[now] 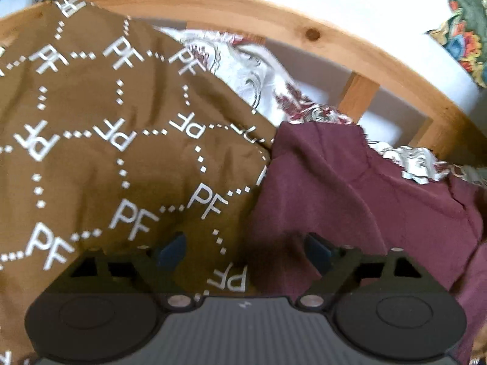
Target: Fold small clothes
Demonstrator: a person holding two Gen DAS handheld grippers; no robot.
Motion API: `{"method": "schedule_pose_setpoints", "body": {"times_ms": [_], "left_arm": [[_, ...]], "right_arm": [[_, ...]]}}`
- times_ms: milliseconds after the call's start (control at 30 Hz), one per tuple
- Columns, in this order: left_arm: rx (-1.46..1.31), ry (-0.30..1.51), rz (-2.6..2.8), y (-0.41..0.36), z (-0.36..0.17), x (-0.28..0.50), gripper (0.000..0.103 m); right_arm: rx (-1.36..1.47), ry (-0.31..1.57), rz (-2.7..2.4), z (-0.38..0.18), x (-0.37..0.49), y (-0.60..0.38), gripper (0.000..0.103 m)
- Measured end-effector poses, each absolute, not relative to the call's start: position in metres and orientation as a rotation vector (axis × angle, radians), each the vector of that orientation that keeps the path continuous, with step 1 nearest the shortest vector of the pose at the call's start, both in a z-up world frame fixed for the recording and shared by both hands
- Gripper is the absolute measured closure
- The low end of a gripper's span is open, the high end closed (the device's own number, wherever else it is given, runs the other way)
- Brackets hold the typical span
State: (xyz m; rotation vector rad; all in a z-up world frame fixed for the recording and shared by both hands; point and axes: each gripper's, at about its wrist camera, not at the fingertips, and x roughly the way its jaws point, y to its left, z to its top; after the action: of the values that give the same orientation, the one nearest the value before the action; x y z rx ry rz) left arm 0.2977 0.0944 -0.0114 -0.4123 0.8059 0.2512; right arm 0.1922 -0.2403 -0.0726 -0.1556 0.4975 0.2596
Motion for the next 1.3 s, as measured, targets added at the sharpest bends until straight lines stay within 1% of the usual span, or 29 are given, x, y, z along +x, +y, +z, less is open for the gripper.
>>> {"method": "schedule_pose_setpoints", "body": {"times_ms": [100,167,367,533,733,833,933,1133,1200,1300], "left_arm": [[-0.355,0.812,0.251,0.09,-0.001,0.275,0.004],[-0.299,0.801,0.242,0.084,0.007,0.256,0.001],[-0.16,0.799,0.159,0.064,0.014,0.198,0.001],[-0.039,0.83,0.108,0.052,0.007,0.147,0.001],[0.063,0.831,-0.009,0.046,0.0,0.092,0.001],[0.1,0.827,-0.047,0.04,-0.003,0.08,0.001],[0.139,0.85,-0.128,0.03,-0.003,0.078,0.001],[0.197,0.833,-0.222,0.009,-0.002,0.069,0.001],[0.198,0.83,-0.243,0.005,-0.003,0.068,0.001],[0.166,0.849,-0.287,0.001,-0.005,0.07,0.001]], "right_arm": [[-0.199,0.471,0.239,-0.071,0.19,-0.238,0.001],[-0.231,0.446,0.23,-0.068,0.186,-0.235,0.001],[-0.301,0.393,0.226,-0.052,0.171,-0.231,0.001],[-0.284,0.535,0.276,-0.041,0.164,-0.23,0.001],[-0.231,0.664,0.299,-0.038,0.129,-0.236,0.001],[-0.265,0.726,0.351,-0.039,0.112,-0.229,0.001],[-0.358,0.768,0.411,-0.046,0.095,-0.212,0.001],[-0.563,0.782,0.474,-0.072,0.079,-0.17,0.001],[-0.584,0.775,0.466,-0.076,0.083,-0.163,0.001],[-0.534,0.766,0.455,-0.079,0.094,-0.162,0.003]]}}
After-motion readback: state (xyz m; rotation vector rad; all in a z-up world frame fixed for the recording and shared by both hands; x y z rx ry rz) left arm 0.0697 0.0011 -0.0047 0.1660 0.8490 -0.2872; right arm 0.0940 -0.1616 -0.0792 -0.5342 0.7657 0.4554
